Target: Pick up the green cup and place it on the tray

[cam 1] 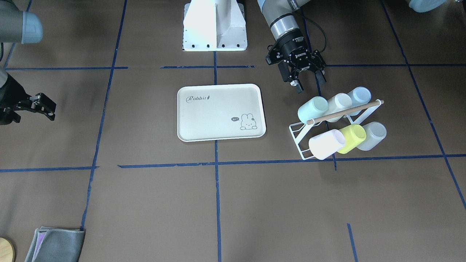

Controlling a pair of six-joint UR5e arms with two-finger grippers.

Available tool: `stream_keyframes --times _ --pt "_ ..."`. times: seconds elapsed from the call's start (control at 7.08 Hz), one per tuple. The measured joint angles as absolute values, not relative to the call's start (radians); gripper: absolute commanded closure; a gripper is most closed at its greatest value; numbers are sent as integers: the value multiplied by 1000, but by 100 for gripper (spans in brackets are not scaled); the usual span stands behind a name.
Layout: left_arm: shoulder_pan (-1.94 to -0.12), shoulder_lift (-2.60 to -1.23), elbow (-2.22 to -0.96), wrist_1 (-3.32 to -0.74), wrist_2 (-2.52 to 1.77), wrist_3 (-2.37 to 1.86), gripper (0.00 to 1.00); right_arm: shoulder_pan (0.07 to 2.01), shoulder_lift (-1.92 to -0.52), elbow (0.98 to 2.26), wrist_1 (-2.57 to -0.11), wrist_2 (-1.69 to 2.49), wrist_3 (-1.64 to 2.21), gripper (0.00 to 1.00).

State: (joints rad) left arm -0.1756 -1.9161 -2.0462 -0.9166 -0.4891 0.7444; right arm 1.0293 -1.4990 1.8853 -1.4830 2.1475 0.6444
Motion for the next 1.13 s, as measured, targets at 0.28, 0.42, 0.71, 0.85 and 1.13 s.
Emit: stream_keyframes --times 0.28,0.42,0.71,0.85,1.13 --pt "-170 -1918 -1996 -918 -483 745 0 1029 -1505 1885 -1482 2148 644 0" --pt "-169 -1919 -1979 -919 -483 745 0 1029 -1506 1885 -1482 2148 644 0" --pt "-166 -1943 -1929 -921 -482 745 0 1029 -1508 1885 -1481 2148 643 0" --pt "-166 -1958 -1899 -922 -482 743 0 1029 -1509 1885 -1481 2148 643 0" --pt "-175 -1967 -1877 -924 -482 739 0 1030 -1509 1886 -1481 2148 643 0"
